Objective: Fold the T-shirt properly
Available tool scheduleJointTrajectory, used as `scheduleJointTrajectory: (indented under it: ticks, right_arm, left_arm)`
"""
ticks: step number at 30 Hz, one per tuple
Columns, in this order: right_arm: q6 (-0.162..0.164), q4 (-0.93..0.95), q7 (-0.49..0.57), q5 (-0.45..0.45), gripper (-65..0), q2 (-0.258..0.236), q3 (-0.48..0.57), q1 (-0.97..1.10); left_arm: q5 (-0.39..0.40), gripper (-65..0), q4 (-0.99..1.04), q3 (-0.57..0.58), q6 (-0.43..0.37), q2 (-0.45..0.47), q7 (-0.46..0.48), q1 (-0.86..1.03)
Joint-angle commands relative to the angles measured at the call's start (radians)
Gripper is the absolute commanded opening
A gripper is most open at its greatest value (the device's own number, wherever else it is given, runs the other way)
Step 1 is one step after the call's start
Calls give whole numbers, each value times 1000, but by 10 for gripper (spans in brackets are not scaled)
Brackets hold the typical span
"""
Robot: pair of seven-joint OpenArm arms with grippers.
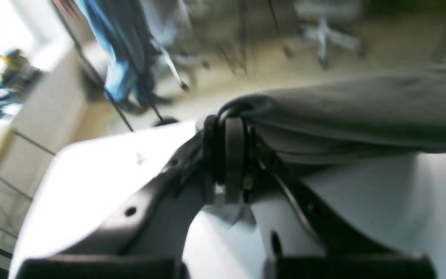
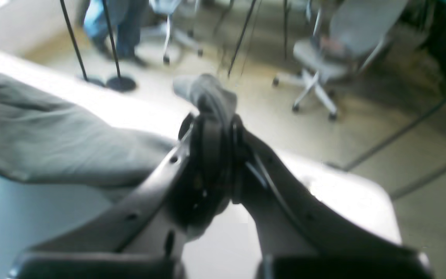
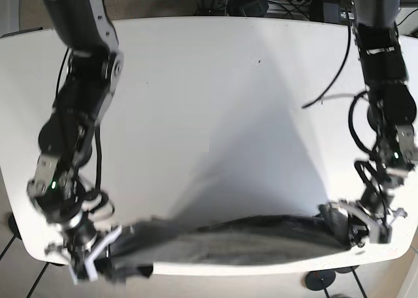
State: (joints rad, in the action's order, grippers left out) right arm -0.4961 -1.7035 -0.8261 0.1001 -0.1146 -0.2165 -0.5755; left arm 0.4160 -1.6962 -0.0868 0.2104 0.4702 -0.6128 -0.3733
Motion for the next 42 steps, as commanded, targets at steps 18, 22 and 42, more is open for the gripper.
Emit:
scheduleJointTrajectory:
  ticks: [18, 22, 42]
  right_arm:
    - [3, -140, 26, 332, -631, 39, -406, 859]
    - [4, -140, 27, 384, -631, 39, -415, 923]
    - [6, 3, 32, 108, -82, 28, -177, 596]
  left_arm:
    - [5, -650, -292, -219, 33, -95, 34, 902]
    - [4, -650, -301, -298, 40, -143, 34, 985]
    - [-1, -344, -295, -368, 154, -192, 26, 773]
